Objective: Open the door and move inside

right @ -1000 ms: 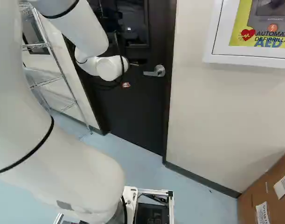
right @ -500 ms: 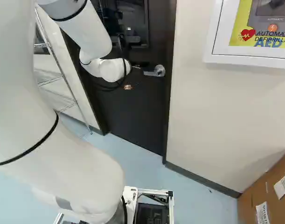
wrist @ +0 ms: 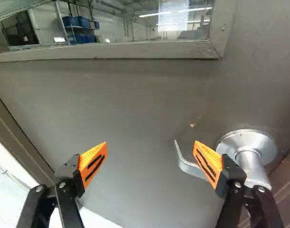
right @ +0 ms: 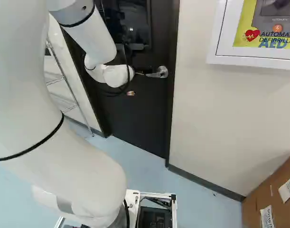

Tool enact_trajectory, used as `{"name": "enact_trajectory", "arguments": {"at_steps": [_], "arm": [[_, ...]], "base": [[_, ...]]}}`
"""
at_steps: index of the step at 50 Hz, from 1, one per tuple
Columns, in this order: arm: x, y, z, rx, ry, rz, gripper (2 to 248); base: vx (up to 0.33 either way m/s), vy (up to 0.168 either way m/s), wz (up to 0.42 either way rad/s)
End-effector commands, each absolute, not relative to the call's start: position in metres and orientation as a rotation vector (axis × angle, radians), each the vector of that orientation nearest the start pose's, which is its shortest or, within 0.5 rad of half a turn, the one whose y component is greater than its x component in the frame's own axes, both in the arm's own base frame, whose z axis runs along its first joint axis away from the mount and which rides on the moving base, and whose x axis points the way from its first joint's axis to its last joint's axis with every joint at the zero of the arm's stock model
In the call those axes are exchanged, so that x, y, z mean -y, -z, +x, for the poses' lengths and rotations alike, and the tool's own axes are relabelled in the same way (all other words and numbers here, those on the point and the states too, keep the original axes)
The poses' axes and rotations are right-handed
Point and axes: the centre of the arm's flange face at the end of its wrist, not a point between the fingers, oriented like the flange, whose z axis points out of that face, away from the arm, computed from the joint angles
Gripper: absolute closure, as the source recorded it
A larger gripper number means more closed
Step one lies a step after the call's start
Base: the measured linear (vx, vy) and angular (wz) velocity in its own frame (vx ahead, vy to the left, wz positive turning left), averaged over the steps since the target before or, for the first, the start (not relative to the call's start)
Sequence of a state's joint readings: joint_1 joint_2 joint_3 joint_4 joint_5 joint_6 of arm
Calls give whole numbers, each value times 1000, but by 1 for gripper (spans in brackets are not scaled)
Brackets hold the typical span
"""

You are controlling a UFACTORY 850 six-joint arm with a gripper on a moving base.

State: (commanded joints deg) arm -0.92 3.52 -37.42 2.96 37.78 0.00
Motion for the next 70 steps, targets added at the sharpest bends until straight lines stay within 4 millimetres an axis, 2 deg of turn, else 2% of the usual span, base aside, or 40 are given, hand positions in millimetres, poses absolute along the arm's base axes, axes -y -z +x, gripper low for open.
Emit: {"name": "enact_trajectory", "arguments": {"at_steps": [70], "arm": [[10,-438,466,-102,1797,-2589,3]], "base": [[0,0,0]]}}
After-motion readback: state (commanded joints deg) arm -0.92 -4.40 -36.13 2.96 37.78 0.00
